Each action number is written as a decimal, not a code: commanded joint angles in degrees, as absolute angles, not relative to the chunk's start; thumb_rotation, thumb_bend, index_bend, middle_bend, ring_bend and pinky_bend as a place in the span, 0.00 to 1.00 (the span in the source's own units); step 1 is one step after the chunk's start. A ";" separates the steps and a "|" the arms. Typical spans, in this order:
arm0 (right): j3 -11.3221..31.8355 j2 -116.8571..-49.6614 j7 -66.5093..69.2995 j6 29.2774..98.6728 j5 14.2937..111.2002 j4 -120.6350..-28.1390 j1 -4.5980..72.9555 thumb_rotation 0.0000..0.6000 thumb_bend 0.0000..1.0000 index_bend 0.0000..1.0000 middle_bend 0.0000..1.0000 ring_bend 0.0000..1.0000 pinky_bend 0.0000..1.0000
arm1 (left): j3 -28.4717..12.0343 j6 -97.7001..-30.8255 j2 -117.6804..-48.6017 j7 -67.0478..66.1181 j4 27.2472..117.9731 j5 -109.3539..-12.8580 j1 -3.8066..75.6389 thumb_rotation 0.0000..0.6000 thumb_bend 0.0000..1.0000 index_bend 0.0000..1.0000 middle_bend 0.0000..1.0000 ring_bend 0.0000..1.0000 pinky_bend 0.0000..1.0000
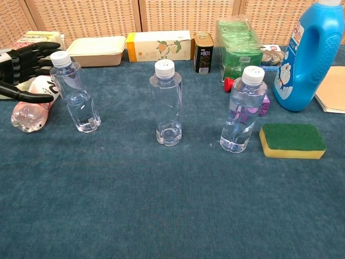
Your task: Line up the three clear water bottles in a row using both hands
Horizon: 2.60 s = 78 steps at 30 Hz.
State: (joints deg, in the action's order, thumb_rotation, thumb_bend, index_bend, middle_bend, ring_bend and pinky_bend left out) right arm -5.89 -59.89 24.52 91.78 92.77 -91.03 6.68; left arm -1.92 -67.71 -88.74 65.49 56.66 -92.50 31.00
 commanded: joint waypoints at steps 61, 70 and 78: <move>2.30 -64.10 15.92 87.79 86.97 -90.96 5.07 1.00 0.00 0.11 0.03 0.00 0.17 | -5.27 -62.68 -101.47 44.48 53.25 -89.21 40.65 1.00 0.22 0.60 0.55 0.42 0.51; 3.00 -64.46 14.03 86.32 85.98 -91.23 5.32 1.00 0.00 0.11 0.03 0.00 0.17 | -4.97 -60.13 -102.67 47.91 50.09 -88.68 42.43 1.00 0.21 0.60 0.55 0.42 0.51; 3.92 -64.72 13.75 86.69 85.04 -90.72 4.83 1.00 0.00 0.11 0.03 0.00 0.16 | -4.75 -60.12 -104.24 49.14 47.32 -88.24 42.66 1.00 0.21 0.60 0.55 0.42 0.51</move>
State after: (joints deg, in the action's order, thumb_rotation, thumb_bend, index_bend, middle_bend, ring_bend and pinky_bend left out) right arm 3.90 -64.73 13.74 86.69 85.04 -90.72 4.85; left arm -4.78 -60.03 -104.12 49.23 47.44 -88.26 42.62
